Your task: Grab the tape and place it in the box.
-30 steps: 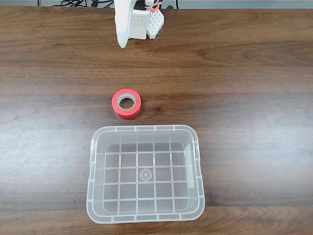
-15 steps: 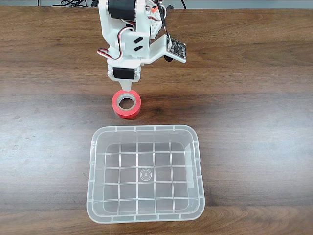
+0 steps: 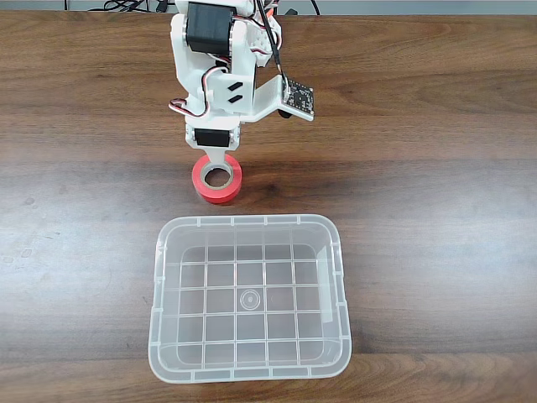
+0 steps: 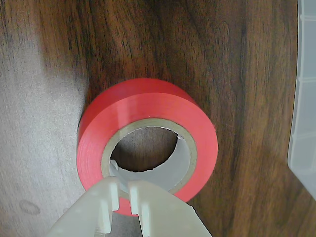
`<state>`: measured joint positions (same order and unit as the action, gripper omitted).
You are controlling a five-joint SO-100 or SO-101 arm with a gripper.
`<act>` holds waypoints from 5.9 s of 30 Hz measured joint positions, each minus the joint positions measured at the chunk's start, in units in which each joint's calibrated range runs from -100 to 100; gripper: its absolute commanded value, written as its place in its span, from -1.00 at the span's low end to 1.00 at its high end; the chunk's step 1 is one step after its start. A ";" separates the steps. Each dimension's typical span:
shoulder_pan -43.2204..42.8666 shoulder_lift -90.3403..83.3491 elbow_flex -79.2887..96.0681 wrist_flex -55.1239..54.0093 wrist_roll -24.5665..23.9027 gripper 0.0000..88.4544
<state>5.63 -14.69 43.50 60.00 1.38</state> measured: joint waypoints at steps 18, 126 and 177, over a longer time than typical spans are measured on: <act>3.76 0.00 5.87 0.00 1.04 -0.62; -10.29 47.80 -87.55 20.51 -0.47 -0.94; -9.77 36.75 -91.25 37.88 -0.52 -0.97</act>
<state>-4.13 22.06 -47.74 97.88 0.86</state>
